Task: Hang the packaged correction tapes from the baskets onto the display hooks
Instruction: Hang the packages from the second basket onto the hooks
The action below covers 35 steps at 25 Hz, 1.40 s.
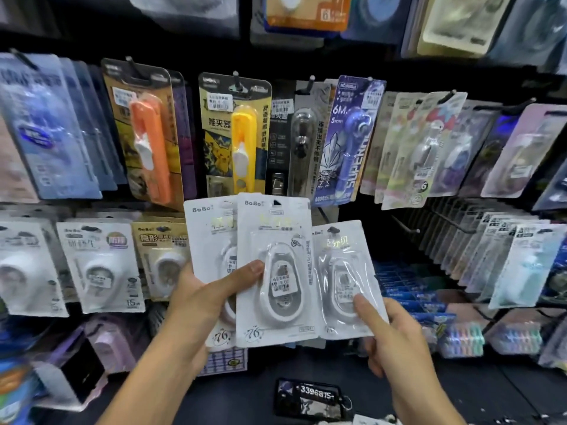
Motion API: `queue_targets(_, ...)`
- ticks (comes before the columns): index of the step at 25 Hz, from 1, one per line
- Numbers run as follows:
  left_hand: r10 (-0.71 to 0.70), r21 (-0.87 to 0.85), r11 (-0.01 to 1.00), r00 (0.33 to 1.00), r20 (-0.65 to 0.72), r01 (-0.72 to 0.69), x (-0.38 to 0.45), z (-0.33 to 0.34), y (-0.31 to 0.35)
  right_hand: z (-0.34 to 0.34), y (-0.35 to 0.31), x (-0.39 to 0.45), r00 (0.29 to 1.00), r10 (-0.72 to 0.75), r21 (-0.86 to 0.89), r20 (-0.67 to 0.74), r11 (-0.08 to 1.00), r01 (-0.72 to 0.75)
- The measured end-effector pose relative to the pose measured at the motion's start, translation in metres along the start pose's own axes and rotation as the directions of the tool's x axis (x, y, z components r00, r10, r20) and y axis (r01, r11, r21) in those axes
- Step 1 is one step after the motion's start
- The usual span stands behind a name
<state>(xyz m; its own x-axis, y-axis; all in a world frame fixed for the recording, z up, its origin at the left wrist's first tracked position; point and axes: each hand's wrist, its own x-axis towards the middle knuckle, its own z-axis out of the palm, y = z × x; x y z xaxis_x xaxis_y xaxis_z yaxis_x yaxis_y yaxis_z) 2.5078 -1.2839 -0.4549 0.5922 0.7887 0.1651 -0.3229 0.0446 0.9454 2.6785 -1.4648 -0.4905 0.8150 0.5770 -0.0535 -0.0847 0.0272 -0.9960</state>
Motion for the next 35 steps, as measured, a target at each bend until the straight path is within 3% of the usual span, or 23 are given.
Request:
queue_targets(4, -0.04, 0.002, 0.999, 0.999, -0.024, 0.04, -0.003, 0.006, -0.01, 0.013, -0.001, 0.019, 0.983, 0.163, 0.169, 0.085, 0.97, -0.175)
queue_targets(6, -0.056, 0.016, 0.998, 0.998, -0.031, 0.057, -0.004, 0.012, -0.011, 0.019, -0.004, 0.015, 0.99, 0.072, 0.117, 0.119, 0.989, -0.086)
queue_targets(9, -0.102, 0.016, 0.995, 0.995, 0.011, 0.102, -0.006, 0.018, -0.016, 0.034, -0.012, 0.001, 0.923, -0.098, 0.12, 0.371, 0.991, 0.057)
queue_targets(10, -0.139, 0.004, 0.99, 0.989, 0.049, 0.138, -0.008, 0.02, -0.016, 0.037, -0.015, -0.001, 0.914, -0.121, 0.161, 0.387, 0.985, 0.062)
queue_targets(13, -0.228, -0.019, 0.972, 0.955, 0.191, 0.236, -0.012, 0.018, -0.012, 0.039, -0.022, 0.005, 0.959, -0.101, 0.284, 0.264, 0.959, 0.022)
queue_targets(15, -0.239, -0.006, 0.97, 0.953, 0.185, 0.244, -0.014, 0.014, -0.008, 0.027, -0.027, 0.008, 0.983, -0.111, 0.287, 0.145, 0.956, 0.065)
queue_targets(19, -0.144, -0.017, 0.989, 0.989, 0.027, 0.144, -0.01, 0.002, 0.001, 0.004, -0.022, 0.004, 0.97, -0.241, -0.055, -0.039, 0.97, 0.238)
queue_targets(22, -0.078, -0.01, 0.997, 0.997, 0.026, 0.078, -0.01, 0.005, 0.003, 0.012, -0.023, 0.005, 0.911, -0.392, -0.224, -0.127, 0.906, 0.359)
queue_targets(26, -0.079, -0.005, 0.997, 0.996, 0.04, 0.079, -0.012, 0.012, -0.002, 0.015, -0.026, 0.003, 0.856, -0.454, -0.302, -0.246, 0.875, 0.378)
queue_targets(33, -0.051, -0.045, 0.998, 0.999, 0.011, 0.051, -0.007, 0.013, -0.007, 0.016, -0.019, 0.008, 0.861, -0.464, -0.412, -0.207, 0.84, 0.354)
queue_targets(35, -0.049, -0.032, 0.998, 0.999, 0.009, 0.05, -0.007, 0.015, -0.008, 0.017, -0.019, 0.026, 0.897, -0.413, -0.393, -0.156, 0.86, 0.327)
